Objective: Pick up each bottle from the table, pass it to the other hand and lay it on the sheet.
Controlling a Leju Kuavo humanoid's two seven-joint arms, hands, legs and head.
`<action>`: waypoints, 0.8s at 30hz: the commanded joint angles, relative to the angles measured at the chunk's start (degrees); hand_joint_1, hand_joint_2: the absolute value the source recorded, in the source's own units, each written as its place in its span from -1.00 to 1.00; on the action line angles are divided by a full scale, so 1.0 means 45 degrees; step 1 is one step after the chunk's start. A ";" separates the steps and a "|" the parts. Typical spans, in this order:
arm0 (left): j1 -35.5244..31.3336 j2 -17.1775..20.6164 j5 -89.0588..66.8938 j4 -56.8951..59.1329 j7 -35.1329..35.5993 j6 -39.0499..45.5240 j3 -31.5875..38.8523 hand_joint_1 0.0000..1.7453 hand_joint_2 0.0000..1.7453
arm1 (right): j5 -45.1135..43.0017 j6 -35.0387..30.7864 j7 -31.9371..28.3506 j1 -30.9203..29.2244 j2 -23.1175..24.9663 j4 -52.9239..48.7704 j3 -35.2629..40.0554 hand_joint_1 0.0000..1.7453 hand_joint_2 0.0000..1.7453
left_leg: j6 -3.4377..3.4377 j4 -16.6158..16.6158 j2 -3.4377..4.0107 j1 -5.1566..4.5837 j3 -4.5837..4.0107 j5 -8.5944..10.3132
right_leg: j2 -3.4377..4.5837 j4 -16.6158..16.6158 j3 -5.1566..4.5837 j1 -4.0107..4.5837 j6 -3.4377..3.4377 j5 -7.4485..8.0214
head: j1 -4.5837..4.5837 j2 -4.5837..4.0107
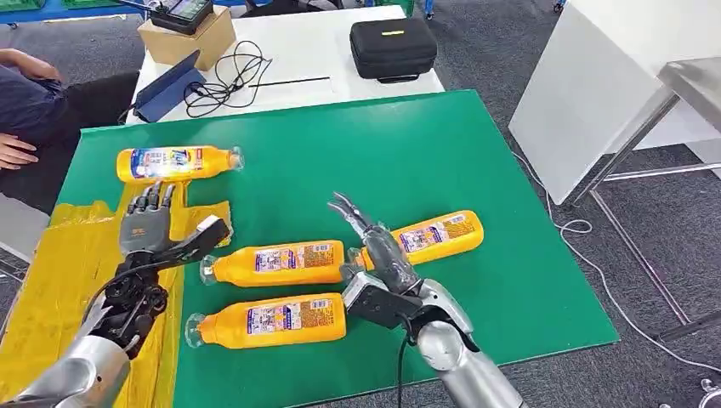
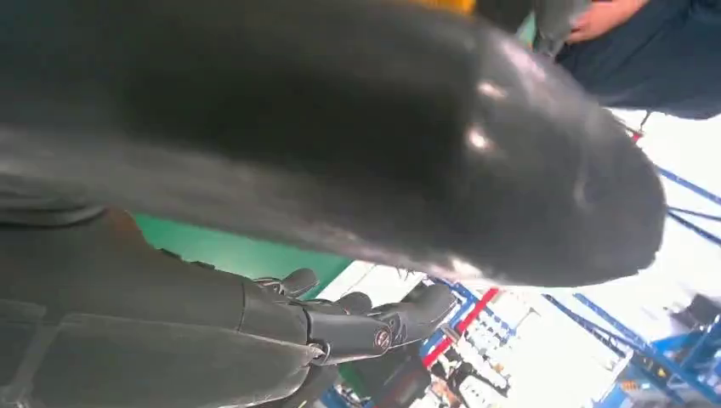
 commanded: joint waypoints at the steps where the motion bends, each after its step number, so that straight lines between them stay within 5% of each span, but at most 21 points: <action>1: -0.0498 -0.0178 0.0476 0.0017 -0.0383 -0.0018 0.0755 -1.00 -1.00 | 0.0041 0.0074 0.0119 -0.0659 -0.0203 0.1048 0.0442 -1.00 -1.00 | -0.0014 0.0007 0.0027 0.0010 0.0028 -0.0016 | 0.0008 -0.0003 0.0029 0.0012 -0.0006 -0.0008 | 0.0005 0.0000; 4: -0.0019 -0.0771 0.5097 -0.1927 -0.3467 0.0288 0.2228 -1.00 -1.00 | 0.0597 0.0632 0.0753 -0.0683 -0.0737 0.1297 0.1243 -1.00 -1.00 | -0.0010 0.0005 0.0015 0.0007 0.0015 -0.0010 | 0.0000 -0.0003 0.0020 0.0008 -0.0004 -0.0006 | 0.0005 0.0000; 5: 0.0670 -0.1361 0.9033 -0.4151 -0.5422 -0.0483 0.3300 -1.00 -1.00 | 0.0950 0.0689 0.0985 -0.0753 -0.0888 0.1638 0.1704 -1.00 1.00 | -0.0006 0.0002 0.0006 0.0008 0.0002 -0.0003 | -0.0006 -0.0009 0.0010 0.0008 -0.0002 0.0000 | 0.0000 0.0000; 9: 0.3860 -0.1559 1.7101 -1.1270 -0.5622 -0.2145 0.2948 -1.00 -1.00 | 0.1936 0.0108 0.1969 -0.1041 -0.0874 0.2576 0.3232 -1.00 1.00 | -0.0009 0.0000 0.0058 0.0007 0.0031 -0.0025 | 0.0039 -0.0015 0.0028 0.0008 -0.0003 -0.0004 | 0.0005 0.0000; 12: 0.6268 -0.1390 1.9196 -1.4393 -0.5698 -0.2168 0.2333 -1.00 -1.00 | 0.3035 -0.0559 0.2839 -0.0643 -0.0921 0.2596 0.3895 -1.00 1.00 | -0.0016 -0.0023 0.0168 0.0003 0.0089 -0.0058 | 0.0140 -0.0028 0.0059 0.0003 -0.0008 -0.0009 | 0.0005 0.0000; 24: 0.7531 -0.1142 2.0298 -1.4847 -0.6053 -0.1619 0.1949 -1.00 -1.00 | 0.4620 0.0723 0.4126 -0.1375 -0.0083 0.3905 0.5283 -1.00 1.00 | -0.0047 -0.0017 0.0171 0.0013 0.0038 -0.0060 | 0.0142 -0.0012 -0.0002 0.0012 -0.0019 -0.0011 | 0.0005 0.0000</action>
